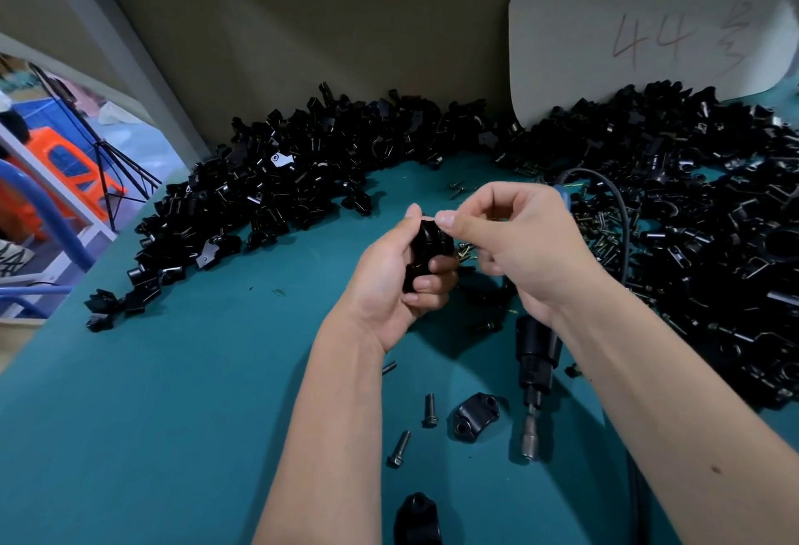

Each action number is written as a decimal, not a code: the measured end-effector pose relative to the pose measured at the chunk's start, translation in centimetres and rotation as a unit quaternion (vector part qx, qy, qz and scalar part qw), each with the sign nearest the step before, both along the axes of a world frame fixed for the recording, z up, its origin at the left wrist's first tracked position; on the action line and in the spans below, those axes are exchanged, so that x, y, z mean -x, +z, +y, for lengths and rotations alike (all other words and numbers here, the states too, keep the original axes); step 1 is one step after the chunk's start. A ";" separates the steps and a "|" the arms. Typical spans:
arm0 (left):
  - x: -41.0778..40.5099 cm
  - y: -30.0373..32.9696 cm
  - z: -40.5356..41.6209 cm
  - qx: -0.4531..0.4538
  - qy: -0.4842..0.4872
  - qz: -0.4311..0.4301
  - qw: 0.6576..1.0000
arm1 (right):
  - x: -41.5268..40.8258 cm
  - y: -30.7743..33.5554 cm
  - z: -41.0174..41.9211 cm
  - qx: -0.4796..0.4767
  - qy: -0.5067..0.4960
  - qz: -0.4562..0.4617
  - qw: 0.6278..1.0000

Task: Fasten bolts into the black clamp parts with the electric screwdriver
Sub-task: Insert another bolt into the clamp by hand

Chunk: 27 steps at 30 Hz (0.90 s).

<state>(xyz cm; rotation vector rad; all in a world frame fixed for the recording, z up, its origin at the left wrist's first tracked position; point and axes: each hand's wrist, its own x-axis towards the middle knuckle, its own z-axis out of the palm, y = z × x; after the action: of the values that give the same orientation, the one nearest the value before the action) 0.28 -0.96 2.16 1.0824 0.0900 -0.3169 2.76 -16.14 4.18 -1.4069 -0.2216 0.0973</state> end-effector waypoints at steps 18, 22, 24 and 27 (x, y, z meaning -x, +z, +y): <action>-0.3 0.1 -3.3 -0.166 0.166 -0.192 0.953 | 0.3 0.6 0.5 -0.082 -0.074 0.064 0.992; -0.2 0.1 -3.5 -0.173 0.166 -0.223 0.945 | 0.5 0.7 1.1 -0.124 -0.123 0.079 0.982; -0.2 -0.1 -3.6 -0.192 0.183 -0.254 0.930 | 0.5 0.8 1.2 -0.140 -0.138 0.094 0.976; -0.4 -0.3 -3.5 -0.215 0.205 -0.290 0.910 | 0.4 1.1 1.0 -0.125 -0.138 0.090 0.978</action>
<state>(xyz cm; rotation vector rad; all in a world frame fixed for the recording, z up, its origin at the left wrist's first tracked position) 0.64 -4.50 1.90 1.5211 -0.1530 0.4334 2.33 -15.17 5.29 -1.1570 0.1096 -0.0323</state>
